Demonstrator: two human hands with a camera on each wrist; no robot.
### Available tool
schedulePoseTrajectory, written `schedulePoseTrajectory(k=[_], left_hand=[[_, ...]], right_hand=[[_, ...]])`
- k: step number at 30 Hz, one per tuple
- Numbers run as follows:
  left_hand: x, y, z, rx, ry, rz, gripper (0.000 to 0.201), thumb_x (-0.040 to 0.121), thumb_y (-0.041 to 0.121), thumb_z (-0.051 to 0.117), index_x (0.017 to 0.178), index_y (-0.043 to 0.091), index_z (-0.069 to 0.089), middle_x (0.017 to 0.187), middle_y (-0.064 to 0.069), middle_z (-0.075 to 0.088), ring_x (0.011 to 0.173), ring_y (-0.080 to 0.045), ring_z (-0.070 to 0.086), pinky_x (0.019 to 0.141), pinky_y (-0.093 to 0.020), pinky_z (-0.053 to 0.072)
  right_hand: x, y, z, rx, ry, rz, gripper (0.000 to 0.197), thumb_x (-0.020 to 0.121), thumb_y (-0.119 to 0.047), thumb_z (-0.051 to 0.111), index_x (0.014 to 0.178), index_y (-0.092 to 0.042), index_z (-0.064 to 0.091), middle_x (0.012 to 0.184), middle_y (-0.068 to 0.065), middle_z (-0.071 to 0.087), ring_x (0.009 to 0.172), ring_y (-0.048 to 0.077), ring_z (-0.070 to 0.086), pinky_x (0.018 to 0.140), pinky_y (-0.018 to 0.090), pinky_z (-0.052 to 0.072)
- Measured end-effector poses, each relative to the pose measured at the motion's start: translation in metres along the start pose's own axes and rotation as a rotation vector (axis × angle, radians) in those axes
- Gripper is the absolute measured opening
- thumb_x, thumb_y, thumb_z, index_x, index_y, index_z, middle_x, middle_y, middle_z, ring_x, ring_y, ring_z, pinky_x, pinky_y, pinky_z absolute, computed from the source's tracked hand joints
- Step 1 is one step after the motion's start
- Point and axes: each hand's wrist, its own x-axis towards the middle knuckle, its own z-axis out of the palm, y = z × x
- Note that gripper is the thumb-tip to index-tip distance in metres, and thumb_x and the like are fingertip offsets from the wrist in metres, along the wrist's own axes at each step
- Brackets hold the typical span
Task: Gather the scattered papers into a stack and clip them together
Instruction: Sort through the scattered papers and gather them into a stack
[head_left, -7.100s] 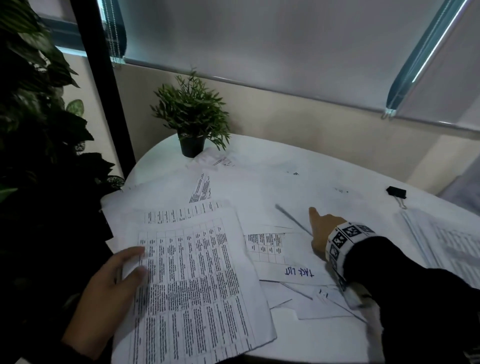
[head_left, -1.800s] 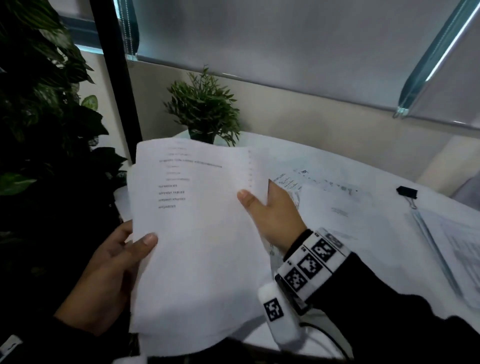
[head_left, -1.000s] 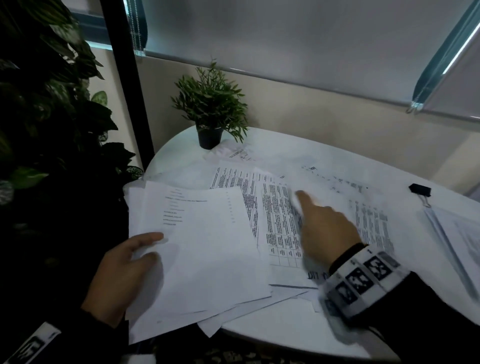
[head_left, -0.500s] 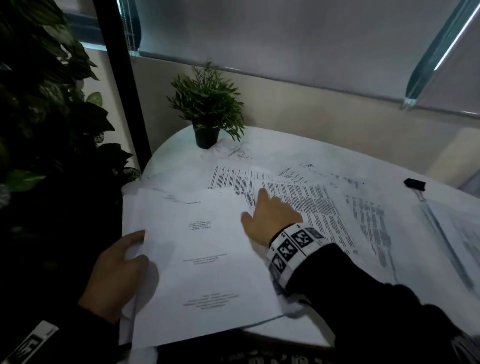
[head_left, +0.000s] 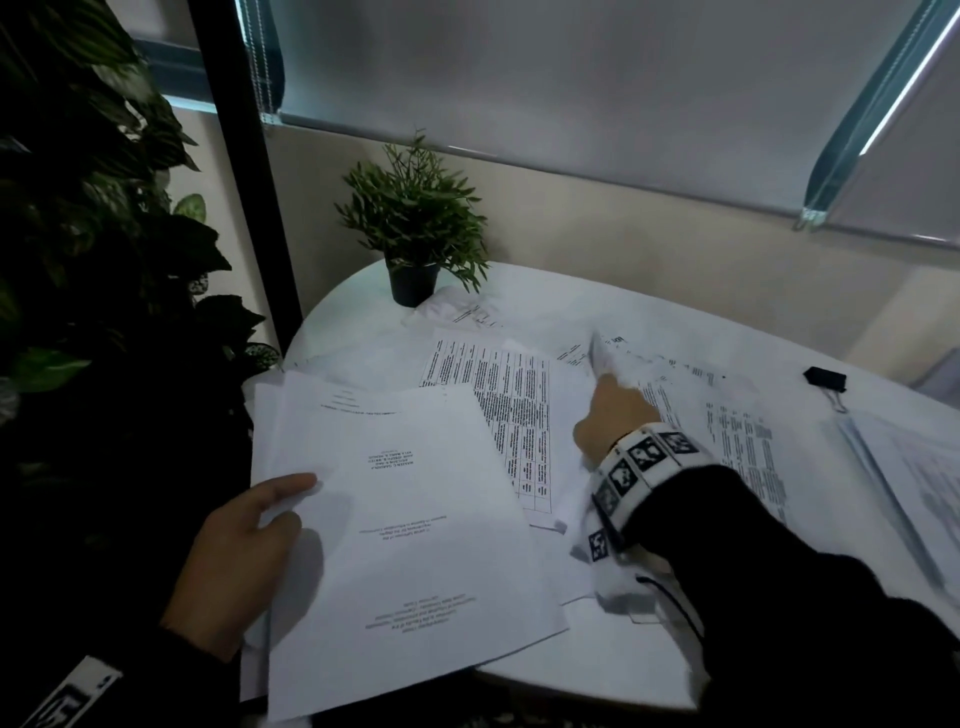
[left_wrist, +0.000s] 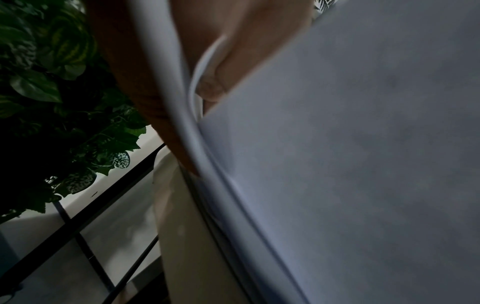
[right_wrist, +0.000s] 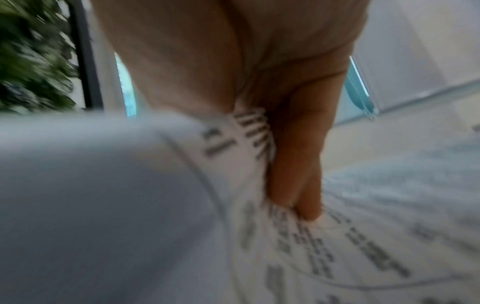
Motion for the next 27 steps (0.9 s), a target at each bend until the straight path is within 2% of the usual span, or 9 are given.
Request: schedulePoseTrajectory(k=[4,6,9,12,15,18,21,24,27], left_hand=[[0.002,-0.004,0.003,-0.113,0.004,-0.052,0.029,0.090,-0.004,0.049,0.106,0.011,0.068,0.111,-0.003,0.063,0.111,-0.017,0.054,0.094,-0.025,0.033],[0.004,-0.005,0.007,-0.269,-0.011,-0.149,0.016,0.085,0.024,0.066,0.096,0.016,0.074,0.116,0.002,0.065,0.116,-0.017,0.056,0.102,-0.029,0.034],[0.002,-0.004,0.012,-0.497,-0.069,-0.278,0.056,0.072,0.058,0.067,0.103,0.012,0.072,0.123,0.000,0.064,0.118,-0.020,0.057,0.107,-0.043,0.039],[-0.007,0.008,0.010,-0.475,-0.166,-0.259,0.030,0.091,0.033,0.053,0.099,0.008,0.069,0.095,-0.014,0.074,0.089,-0.023,0.072,0.074,-0.035,0.060],[-0.007,0.002,0.006,-0.361,-0.074,-0.257,0.020,0.091,0.002,0.050,0.091,0.005,0.070,0.078,-0.013,0.075,0.069,-0.026,0.073,0.055,-0.031,0.057],[-0.004,-0.004,0.008,-0.450,-0.032,-0.302,0.015,0.086,-0.002,0.058,0.096,-0.002,0.068,0.085,-0.018,0.074,0.074,-0.033,0.072,0.073,-0.046,0.058],[-0.005,0.004,0.009,-0.609,-0.037,-0.288,0.040,0.070,0.002,0.068,0.111,0.002,0.066,0.110,-0.022,0.069,0.098,-0.039,0.067,0.095,-0.060,0.045],[-0.007,0.013,0.008,-0.704,-0.074,-0.266,0.053,0.068,-0.003,0.067,0.120,0.002,0.061,0.115,-0.020,0.068,0.105,-0.040,0.064,0.095,-0.061,0.043],[-0.009,0.014,0.009,-0.707,-0.064,-0.252,0.047,0.070,-0.006,0.066,0.117,0.000,0.063,0.112,-0.022,0.068,0.102,-0.039,0.066,0.094,-0.060,0.045]], right_hand=[[-0.039,-0.027,-0.017,0.101,0.141,-0.188,0.047,0.088,-0.006,0.044,0.134,-0.013,0.033,0.094,0.010,0.058,0.087,0.030,0.061,0.074,0.033,0.049],[-0.060,-0.053,0.001,0.155,0.022,-0.343,0.049,0.088,-0.013,0.047,0.135,-0.015,0.034,0.112,0.016,0.059,0.102,0.033,0.059,0.080,0.031,0.046],[-0.085,-0.086,0.041,0.325,-0.271,-0.589,0.051,0.090,-0.033,0.054,0.135,-0.017,0.037,0.126,0.011,0.058,0.113,0.030,0.057,0.095,0.037,0.047],[-0.100,-0.100,0.063,0.326,-0.540,-0.664,0.061,0.088,-0.054,0.049,0.140,-0.027,0.032,0.135,0.006,0.053,0.119,0.026,0.054,0.098,0.036,0.045],[-0.092,-0.088,0.062,0.364,-0.595,-0.604,0.069,0.086,-0.063,0.047,0.145,-0.034,0.026,0.142,0.000,0.046,0.118,0.020,0.055,0.099,0.034,0.044],[-0.069,-0.061,0.046,0.373,-0.340,-0.440,0.069,0.089,-0.053,0.052,0.146,-0.026,0.025,0.146,0.000,0.040,0.119,0.020,0.052,0.097,0.031,0.044],[-0.041,-0.026,0.033,0.410,-0.133,-0.288,0.071,0.084,-0.048,0.061,0.141,-0.014,0.034,0.135,0.003,0.049,0.114,0.020,0.054,0.087,0.019,0.041],[-0.024,0.001,0.038,0.589,-0.210,-0.241,0.078,0.052,-0.069,0.068,0.115,-0.023,0.062,0.108,-0.004,0.070,0.103,0.019,0.065,0.097,0.039,0.048],[-0.024,0.014,0.044,0.906,-0.214,-0.199,0.051,0.059,-0.043,0.084,0.099,-0.015,0.070,0.098,0.001,0.074,0.096,0.021,0.069,0.095,0.047,0.049]])
